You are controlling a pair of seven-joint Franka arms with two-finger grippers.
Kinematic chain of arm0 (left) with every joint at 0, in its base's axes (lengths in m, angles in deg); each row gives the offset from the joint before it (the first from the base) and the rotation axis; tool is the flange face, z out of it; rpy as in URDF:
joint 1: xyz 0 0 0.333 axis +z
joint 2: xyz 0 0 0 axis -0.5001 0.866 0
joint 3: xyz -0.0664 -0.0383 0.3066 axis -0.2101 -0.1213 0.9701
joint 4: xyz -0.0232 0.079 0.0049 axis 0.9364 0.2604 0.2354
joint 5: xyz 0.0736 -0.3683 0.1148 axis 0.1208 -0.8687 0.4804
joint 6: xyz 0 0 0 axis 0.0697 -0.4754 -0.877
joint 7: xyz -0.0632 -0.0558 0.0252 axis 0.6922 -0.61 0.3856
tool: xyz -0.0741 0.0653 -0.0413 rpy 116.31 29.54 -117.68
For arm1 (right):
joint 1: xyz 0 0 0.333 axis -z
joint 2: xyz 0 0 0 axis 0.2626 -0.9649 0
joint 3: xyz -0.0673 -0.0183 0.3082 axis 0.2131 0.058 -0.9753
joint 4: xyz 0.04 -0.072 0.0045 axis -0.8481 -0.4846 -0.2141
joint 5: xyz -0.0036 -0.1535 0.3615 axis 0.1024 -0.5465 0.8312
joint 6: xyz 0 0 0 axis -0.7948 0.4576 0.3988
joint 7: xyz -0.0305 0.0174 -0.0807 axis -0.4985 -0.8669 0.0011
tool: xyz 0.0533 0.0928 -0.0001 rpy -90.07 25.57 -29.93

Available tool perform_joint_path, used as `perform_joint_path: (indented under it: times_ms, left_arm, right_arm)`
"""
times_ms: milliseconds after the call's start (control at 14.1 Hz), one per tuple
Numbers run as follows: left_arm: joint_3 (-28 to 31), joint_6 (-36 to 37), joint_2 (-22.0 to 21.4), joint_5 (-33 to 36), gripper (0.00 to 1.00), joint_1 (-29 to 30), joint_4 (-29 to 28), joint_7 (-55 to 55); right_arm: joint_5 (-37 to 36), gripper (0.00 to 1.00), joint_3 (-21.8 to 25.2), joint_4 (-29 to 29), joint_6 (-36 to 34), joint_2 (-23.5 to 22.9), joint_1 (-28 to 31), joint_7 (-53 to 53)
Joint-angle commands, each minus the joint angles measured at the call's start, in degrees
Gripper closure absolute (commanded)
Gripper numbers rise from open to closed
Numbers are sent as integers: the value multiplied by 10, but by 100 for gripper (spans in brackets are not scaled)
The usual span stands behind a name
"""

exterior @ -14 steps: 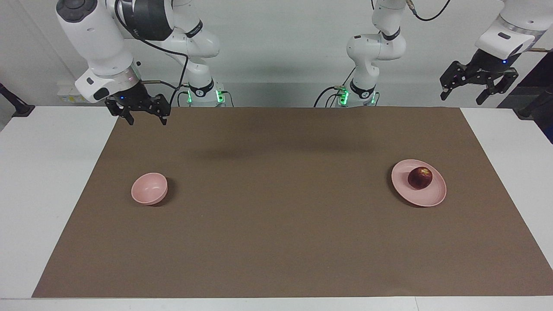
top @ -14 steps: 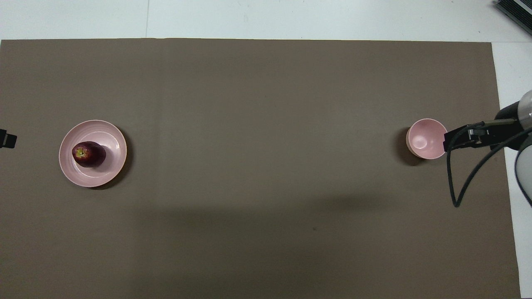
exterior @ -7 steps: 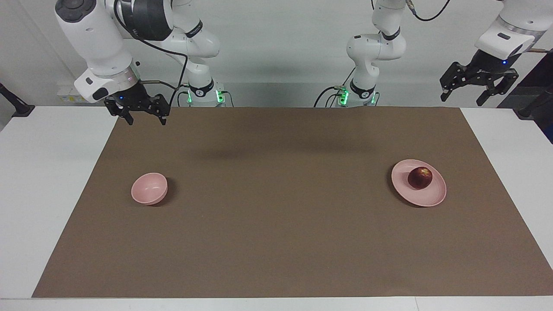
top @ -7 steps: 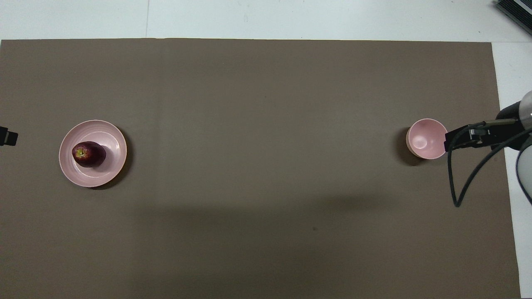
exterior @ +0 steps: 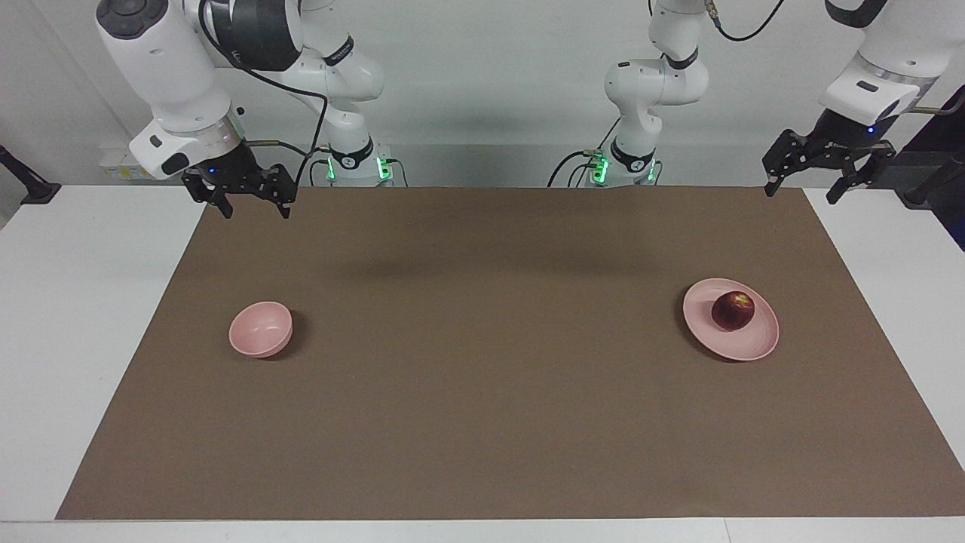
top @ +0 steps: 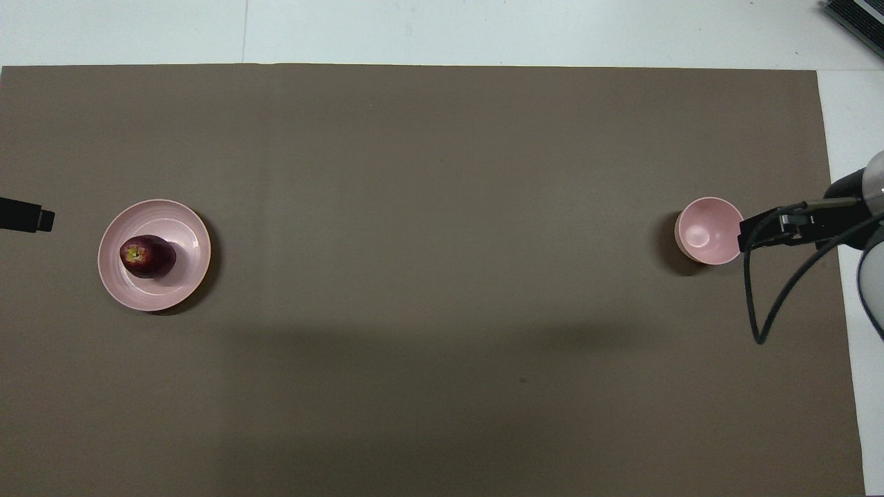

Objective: Move apple from plate to bowl
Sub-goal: 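Reach the left gripper down over the red apple on the plate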

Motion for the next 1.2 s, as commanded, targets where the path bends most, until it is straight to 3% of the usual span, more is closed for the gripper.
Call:
perform_joint_path:
  times_ms: [0, 637, 1132]
  left_arm:
    - [1, -51, -18, 1, 0, 0, -74, -6]
    - [9, -273, -12, 0, 0, 8, -275, -6]
    - [21, -388, 43, 0, 0, 12, -338, -6]
  right_arm:
    - [1, 0, -4, 8, -6, -3, 7, 9]
    - [1, 0, -4, 8, -7, -3, 7, 8]
    - [2, 0, -4, 5, -8, -2, 7, 9]
